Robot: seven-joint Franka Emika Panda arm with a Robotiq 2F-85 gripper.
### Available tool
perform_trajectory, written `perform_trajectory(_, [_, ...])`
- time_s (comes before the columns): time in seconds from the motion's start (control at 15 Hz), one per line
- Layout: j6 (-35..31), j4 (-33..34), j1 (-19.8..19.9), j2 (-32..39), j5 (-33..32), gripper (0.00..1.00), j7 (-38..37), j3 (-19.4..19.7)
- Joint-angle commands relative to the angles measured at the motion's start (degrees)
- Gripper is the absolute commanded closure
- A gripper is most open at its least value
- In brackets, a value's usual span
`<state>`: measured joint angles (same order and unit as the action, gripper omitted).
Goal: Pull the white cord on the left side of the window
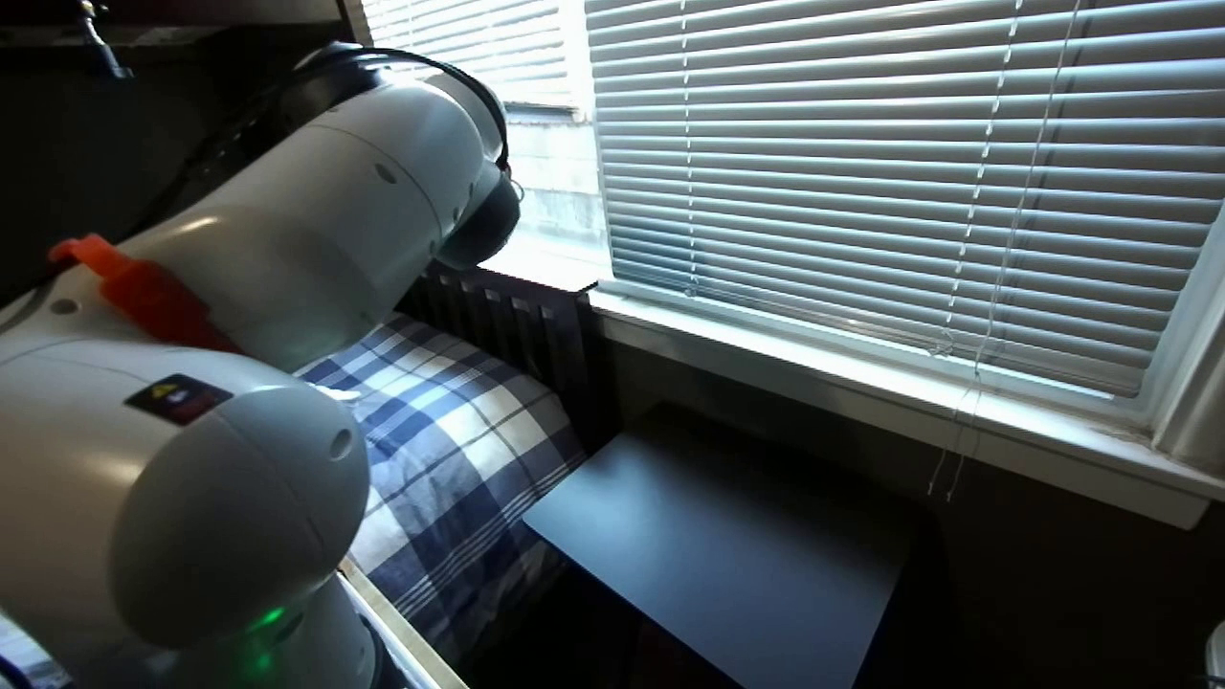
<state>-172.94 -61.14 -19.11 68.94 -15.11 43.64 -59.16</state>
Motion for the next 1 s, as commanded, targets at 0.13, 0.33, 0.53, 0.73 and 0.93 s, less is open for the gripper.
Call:
perform_trajectory(0.13, [-4.6,3.6,-1.6,-1.9,0.5,1.00,-0.6,-3.3])
perform_trajectory(0.33, [-7.3,0.7,-1.1,-8.2,2.7,1.00,-9.4,4.7])
perform_trajectory(0.53, [-9.9,-2.9,-0.3,-14.3,4.5,1.00,-17.2,11.7])
perform_trajectory(0.73, [-12.7,-6.4,0.3,-19.8,6.5,1.00,-22.3,15.8])
perform_trajectory(0.93, [-15.4,-9.9,0.8,-24.6,8.5,1.00,-25.2,17.7])
